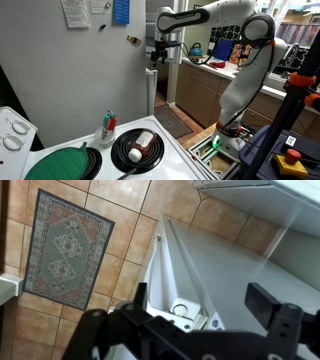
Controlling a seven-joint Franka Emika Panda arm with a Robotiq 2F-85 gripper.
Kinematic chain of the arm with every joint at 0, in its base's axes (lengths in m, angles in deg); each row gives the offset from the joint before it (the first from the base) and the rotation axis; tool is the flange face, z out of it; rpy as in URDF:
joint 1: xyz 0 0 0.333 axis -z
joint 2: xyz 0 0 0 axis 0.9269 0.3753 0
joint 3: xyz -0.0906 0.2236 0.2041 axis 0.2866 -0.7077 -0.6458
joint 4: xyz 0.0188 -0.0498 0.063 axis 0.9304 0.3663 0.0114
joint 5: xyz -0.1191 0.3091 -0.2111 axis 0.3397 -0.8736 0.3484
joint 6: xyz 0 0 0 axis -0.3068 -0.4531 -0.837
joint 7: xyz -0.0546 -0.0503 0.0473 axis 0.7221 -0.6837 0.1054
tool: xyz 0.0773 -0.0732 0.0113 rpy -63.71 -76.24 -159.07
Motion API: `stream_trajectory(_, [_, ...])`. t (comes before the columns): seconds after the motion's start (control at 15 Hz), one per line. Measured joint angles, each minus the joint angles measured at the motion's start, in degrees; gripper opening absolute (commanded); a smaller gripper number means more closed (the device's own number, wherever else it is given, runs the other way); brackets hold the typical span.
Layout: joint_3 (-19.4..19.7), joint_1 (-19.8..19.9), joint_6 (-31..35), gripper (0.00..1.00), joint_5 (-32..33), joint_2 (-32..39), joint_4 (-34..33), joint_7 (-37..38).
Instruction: Pick up the plastic bowl from the washing machine and put it in the second rack from the bottom on the fridge door
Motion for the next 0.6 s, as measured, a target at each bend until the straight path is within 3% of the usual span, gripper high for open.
stream_trajectory(0.33, [-0.1,-0.1,0.0,1.00,0.0,0.1,0.0,-0.1])
stream_trajectory(0.6, [-2.9,-3.0,0.0,1.00,-1.8,1.4,0.0,-0.1])
